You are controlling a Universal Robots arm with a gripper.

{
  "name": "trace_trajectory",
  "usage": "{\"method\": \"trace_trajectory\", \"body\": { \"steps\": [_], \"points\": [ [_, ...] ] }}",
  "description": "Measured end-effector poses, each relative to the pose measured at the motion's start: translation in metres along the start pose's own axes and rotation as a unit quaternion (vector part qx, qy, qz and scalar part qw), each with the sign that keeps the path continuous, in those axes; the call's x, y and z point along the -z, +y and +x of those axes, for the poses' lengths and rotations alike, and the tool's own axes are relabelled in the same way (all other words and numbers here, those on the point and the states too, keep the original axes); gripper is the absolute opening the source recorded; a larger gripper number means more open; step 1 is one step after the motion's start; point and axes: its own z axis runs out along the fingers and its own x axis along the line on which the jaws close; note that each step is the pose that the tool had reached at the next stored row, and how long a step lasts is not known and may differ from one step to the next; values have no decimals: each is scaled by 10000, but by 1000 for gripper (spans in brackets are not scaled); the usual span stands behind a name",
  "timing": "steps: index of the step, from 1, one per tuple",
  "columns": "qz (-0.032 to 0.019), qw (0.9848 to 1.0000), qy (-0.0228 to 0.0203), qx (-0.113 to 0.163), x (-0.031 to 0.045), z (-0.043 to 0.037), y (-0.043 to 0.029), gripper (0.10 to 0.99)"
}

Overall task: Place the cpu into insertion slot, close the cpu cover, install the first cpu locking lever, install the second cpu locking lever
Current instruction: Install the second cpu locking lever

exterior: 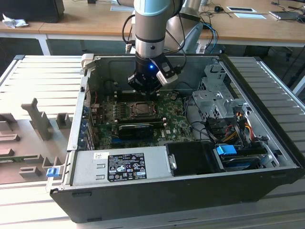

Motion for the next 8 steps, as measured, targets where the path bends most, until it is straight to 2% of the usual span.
{"method": "trace_trajectory", "body": {
  "steps": [2, 5, 8],
  "points": [
    [-2, 10000, 0, -1, 25, -1, 1, 106],
    [-3, 10000, 0, 0, 133, -4, 7, 106],
    [-3, 10000, 0, 0, 176, -5, 9, 106]
  ]
}}
